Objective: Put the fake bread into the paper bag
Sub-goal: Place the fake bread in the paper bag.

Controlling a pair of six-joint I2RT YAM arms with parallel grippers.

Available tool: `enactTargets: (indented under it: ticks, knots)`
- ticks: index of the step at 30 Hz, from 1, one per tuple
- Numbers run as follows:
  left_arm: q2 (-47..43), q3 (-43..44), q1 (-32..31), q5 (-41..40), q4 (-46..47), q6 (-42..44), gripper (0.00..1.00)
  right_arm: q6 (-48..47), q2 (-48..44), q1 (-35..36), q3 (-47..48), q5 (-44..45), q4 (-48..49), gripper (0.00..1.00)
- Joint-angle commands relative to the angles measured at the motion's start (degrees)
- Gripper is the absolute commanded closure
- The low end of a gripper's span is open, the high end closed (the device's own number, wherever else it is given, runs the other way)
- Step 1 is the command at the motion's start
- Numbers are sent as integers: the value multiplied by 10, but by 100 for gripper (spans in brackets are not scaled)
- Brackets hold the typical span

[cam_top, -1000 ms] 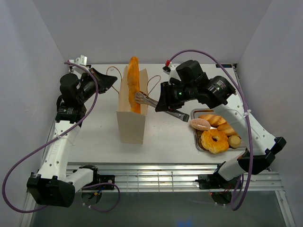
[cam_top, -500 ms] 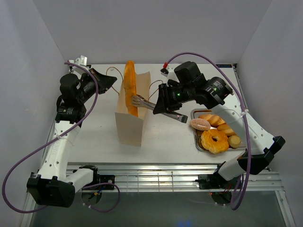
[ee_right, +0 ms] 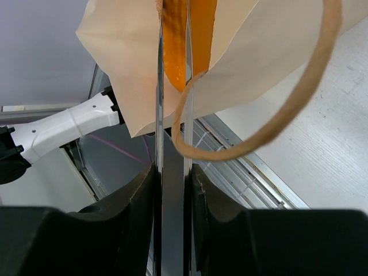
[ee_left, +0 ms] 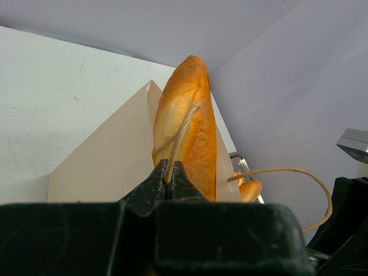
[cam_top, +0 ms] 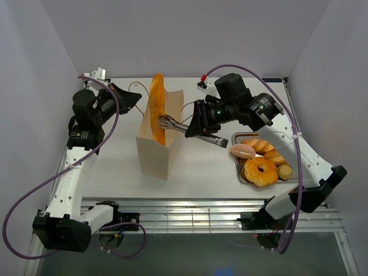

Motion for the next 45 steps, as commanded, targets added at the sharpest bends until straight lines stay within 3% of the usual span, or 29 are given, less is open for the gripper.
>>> enactTargets:
  ticks: [1,11,27,34,38,45]
  knots:
    - [-7,10,0,-2,-2,11,100,11,-28,-4,-10,-39,49,67]
    - [-12,4,0,-5,1,9,100,20,-53,-25,-41,-59,48,59]
    - [-19,5,0,-7,-3,6,100,39,-69,-42,-42,-92,55,60]
    - [-25,0,1,-8,0,2,100,81,-80,-66,-28,-138,104,71]
    - [-26,-3,1,-3,0,1,100,106,-80,-89,-20,-157,135,90]
    - [-35,-17,1,-7,5,-1,100,178,-95,-164,15,-184,230,92]
